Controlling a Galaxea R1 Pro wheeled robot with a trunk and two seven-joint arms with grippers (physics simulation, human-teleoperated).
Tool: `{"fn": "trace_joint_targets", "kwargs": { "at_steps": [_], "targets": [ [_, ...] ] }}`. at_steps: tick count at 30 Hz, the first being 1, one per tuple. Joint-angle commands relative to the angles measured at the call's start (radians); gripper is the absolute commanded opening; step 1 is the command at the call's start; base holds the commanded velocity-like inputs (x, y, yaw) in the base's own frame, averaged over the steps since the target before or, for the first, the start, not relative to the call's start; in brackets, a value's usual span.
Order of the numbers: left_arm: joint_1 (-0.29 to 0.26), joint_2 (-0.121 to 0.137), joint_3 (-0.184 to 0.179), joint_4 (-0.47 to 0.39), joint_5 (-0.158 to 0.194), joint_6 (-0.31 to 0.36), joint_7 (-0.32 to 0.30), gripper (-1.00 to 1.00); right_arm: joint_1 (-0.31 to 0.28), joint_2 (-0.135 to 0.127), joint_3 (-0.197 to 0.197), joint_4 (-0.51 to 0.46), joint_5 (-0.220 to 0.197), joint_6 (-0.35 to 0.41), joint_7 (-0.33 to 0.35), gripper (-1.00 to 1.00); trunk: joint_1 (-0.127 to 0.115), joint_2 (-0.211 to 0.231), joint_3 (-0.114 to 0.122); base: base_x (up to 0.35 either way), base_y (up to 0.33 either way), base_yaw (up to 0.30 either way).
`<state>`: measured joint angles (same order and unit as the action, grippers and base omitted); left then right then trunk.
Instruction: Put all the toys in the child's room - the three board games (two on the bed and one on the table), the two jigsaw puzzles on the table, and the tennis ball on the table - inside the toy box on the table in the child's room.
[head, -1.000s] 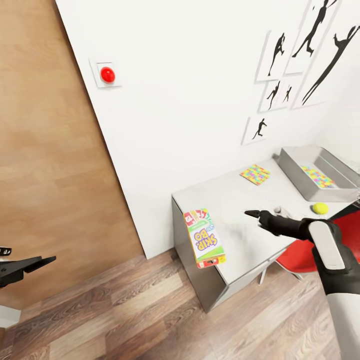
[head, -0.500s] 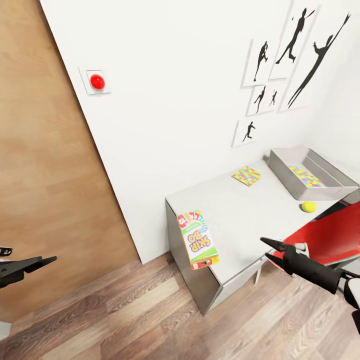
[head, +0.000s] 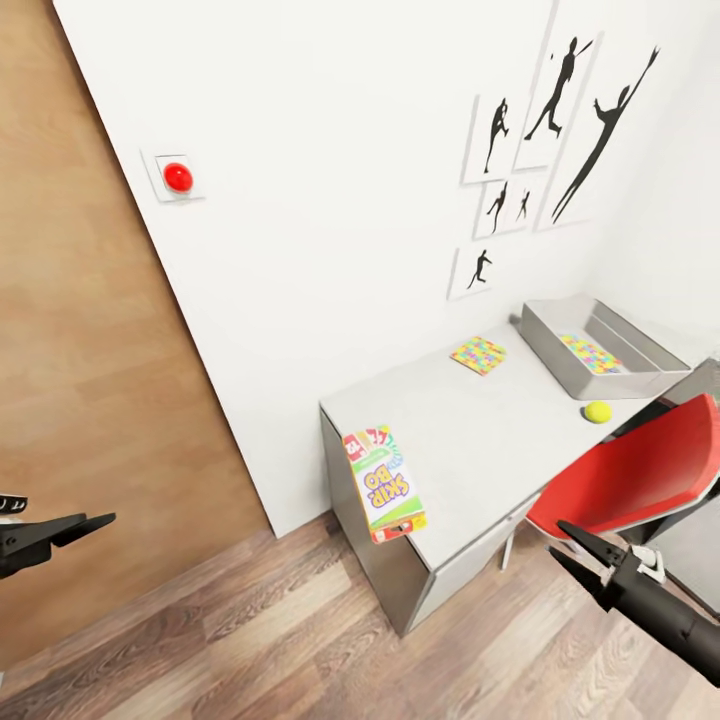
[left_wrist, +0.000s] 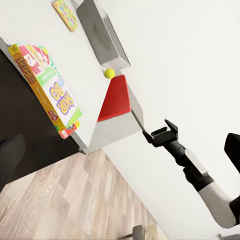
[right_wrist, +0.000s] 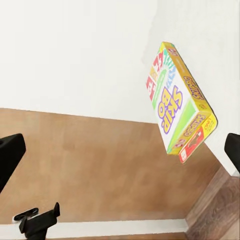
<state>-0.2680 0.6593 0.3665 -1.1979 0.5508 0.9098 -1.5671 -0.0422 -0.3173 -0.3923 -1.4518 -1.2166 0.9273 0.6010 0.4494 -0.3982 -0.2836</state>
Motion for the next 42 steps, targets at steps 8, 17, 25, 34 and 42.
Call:
{"fn": "trace_joint_targets", "kwargs": {
  "at_steps": [8,17,25,34,42],
  "targets": [
    [0.000,-0.002,-0.004,-0.001,0.000,-0.005,-0.004,1.00,0.053,-0.004,-0.003,-0.006,0.049,-0.110,0.216,1.00,0.001,-0.002,0.008,0.000,0.000,-0.066],
    [0.000,-0.017,-0.004,0.000,0.001,-0.025,-0.004,1.00,0.064,-0.001,-0.015,-0.026,0.223,-0.162,0.434,1.00,0.001,-0.002,0.011,0.000,0.000,-0.011],
    [0.000,-0.035,-0.012,-0.001,-0.001,-0.028,-0.004,1.00,0.065,0.002,-0.038,-0.030,0.286,-0.169,0.493,1.00,0.001,-0.002,0.011,0.018,-0.064,-0.002],
    [-0.002,-0.046,-0.032,-0.002,-0.002,-0.029,-0.004,1.00,0.065,0.003,-0.045,-0.035,0.298,-0.170,0.505,1.00,0.001,-0.002,0.011,0.074,-0.160,0.000],
    [-0.002,-0.047,-0.036,-0.003,-0.004,-0.030,-0.004,1.00,0.065,0.003,-0.045,-0.036,0.299,-0.170,0.507,1.00,0.001,-0.002,0.011,0.062,-0.114,0.000]
  ]
}}
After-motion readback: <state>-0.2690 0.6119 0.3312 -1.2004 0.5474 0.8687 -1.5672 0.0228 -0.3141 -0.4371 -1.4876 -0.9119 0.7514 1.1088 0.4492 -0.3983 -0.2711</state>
